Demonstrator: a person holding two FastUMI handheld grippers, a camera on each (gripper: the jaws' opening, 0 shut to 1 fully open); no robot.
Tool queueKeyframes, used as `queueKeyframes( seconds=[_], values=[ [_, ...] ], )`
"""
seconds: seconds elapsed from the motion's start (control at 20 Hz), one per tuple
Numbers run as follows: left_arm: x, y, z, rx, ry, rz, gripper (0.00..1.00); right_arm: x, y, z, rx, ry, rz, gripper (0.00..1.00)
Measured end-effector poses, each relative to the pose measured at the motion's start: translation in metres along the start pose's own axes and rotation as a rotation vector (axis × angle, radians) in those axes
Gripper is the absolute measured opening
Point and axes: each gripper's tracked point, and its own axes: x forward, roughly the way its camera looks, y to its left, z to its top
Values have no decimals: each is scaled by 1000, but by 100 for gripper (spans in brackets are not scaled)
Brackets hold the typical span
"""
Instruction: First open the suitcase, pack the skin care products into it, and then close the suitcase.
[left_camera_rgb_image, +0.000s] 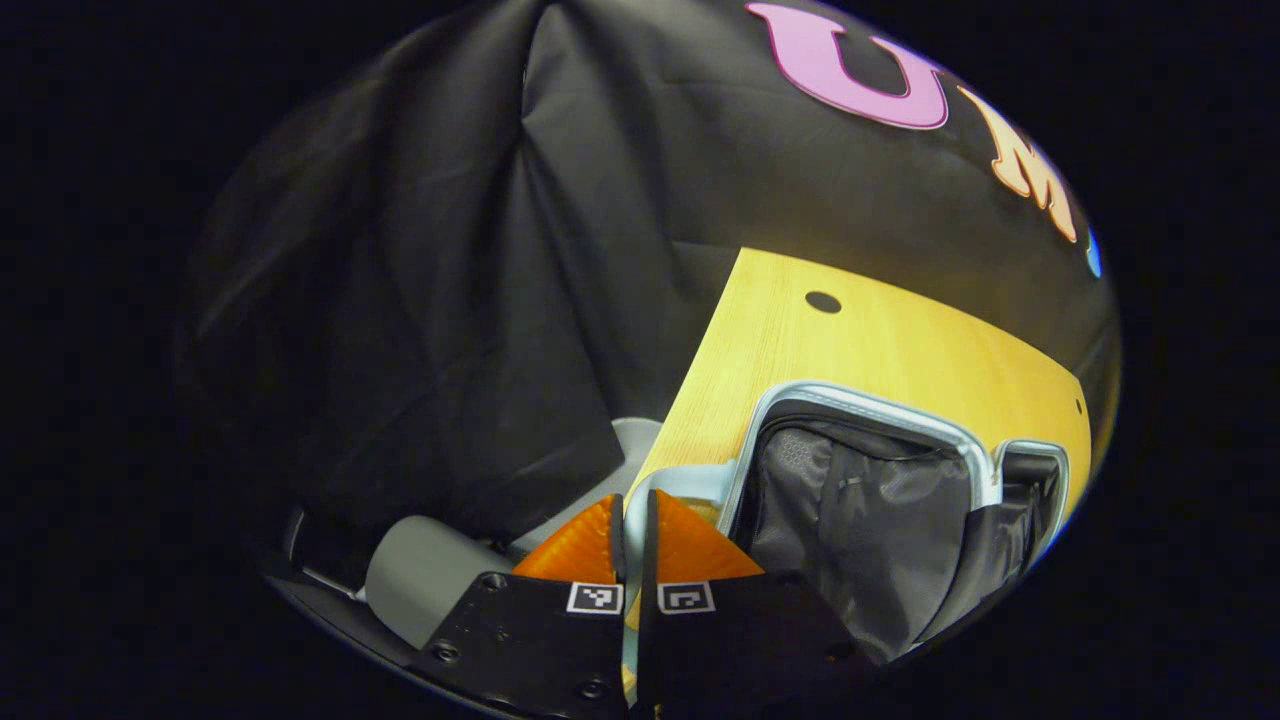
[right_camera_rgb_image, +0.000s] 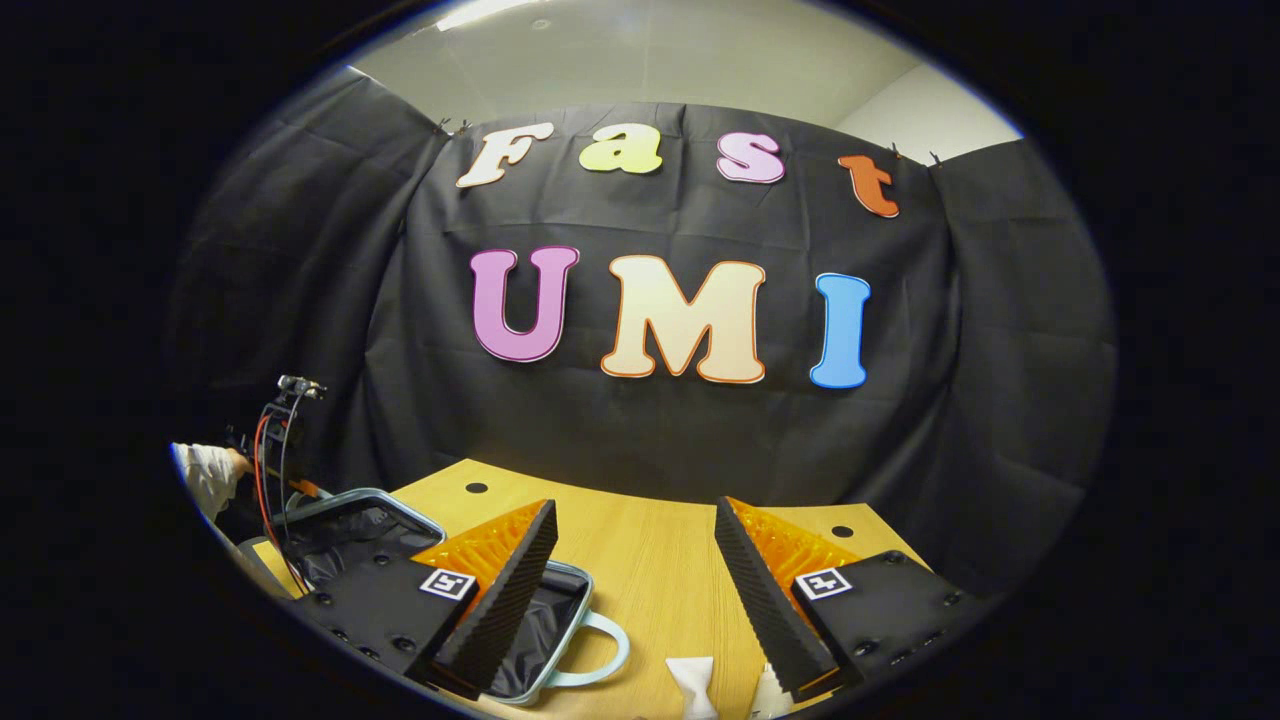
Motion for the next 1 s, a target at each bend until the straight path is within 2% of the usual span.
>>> queueKeyframes(
  seconds=[0.05, 0.2, 0.25, 0.35, 0.5, 0.65, 0.7, 0.75, 0.8, 0.85, 0.9, 1.0],
  values=[
    [4, 6, -6, 2, 8, 17, 0, -1, 1, 2, -12, -2, -4, 100],
    [2, 9, -1, 5, -71, 36, 0, 2, 10, 3, -39, 3, 10, 99],
    [4, 18, -1, 7, -85, 68, 2, 3, 13, 4, -47, 1, 19, 100],
    [1, 27, 5, -13, -110, 126, 40, 3, 18, 10, -58, -14, 41, 100],
    [-24, 38, 39, -33, -269, 209, 98, 2, 14, 14, -64, -38, 59, 99],
    [-66, 35, 69, -50, -413, 267, 95, 3, -1, 16, -46, -52, 68, 100],
    [-86, 28, 77, -48, -454, 272, 100, 2, -7, 16, -40, -56, 69, 100],
    [-110, 17, 88, -42, -497, 267, 95, 1, -16, 17, -35, -64, 65, 100],
    [-132, 5, 98, -37, -544, 251, 95, 0, -25, 17, -29, -71, 62, 100],
    [-154, -6, 108, -27, -594, 233, 100, -1, -34, 18, -20, -81, 60, 100],
    [-176, -21, 113, -11, -631, 216, 95, -2, -43, 18, -10, -88, 58, 100],
    [-215, -51, 117, 22, -694, 169, 94, -1, -61, 18, 13, -93, 57, 100]
  ],
)
